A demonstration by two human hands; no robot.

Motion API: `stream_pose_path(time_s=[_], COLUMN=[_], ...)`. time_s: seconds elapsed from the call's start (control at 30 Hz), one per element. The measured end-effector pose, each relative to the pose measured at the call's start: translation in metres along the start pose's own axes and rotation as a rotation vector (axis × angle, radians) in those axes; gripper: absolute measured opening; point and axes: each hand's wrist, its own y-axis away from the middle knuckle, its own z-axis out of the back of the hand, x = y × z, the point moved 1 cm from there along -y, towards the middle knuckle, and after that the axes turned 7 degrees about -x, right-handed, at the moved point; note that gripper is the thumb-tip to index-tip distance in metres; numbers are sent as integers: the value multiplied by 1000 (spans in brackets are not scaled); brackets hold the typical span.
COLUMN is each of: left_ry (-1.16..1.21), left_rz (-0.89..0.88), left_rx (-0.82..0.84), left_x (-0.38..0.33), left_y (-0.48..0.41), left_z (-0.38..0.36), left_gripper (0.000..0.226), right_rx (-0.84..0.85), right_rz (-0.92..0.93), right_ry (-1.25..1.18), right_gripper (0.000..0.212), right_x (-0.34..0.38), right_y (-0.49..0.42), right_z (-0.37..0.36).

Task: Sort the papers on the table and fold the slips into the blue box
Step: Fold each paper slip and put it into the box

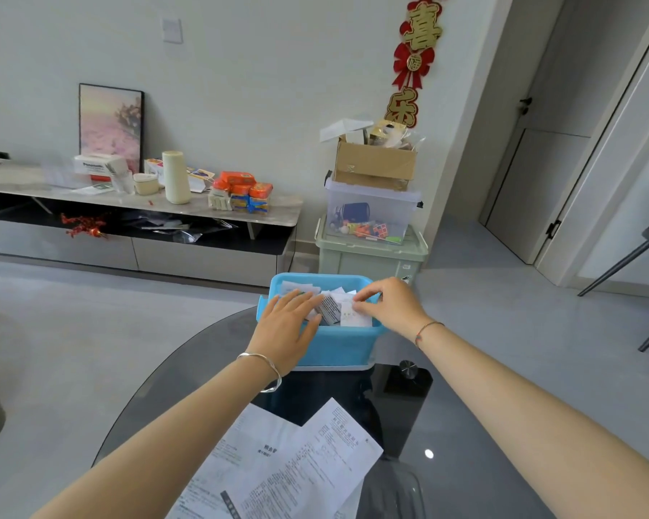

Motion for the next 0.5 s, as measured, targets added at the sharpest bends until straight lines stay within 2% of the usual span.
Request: stream_pose_path(time_s=[0.17,0.3,0.4,0.43,0.5], left_ry=[149,287,310,310,285], left_rz=[-8,68,41,52,122], left_rx=[-135,-234,-223,-169,40], left_x=[0,-13,-21,-22,-23], left_y=[10,41,75,86,105], left_z=[7,8,0,-3,-11], left_gripper=[47,57,67,68,69], right_rx=[-199,-364,-247,-183,-51], right_rz=[-68,-172,-266,-297,-349], right_ry=[-268,-375,-403,-404,-355], right_gripper=[6,7,10,11,16], right_x=[-8,-25,-38,-40,-39], right_y=[27,72,110,121,141], right_z=[17,14,-6,-12,-22])
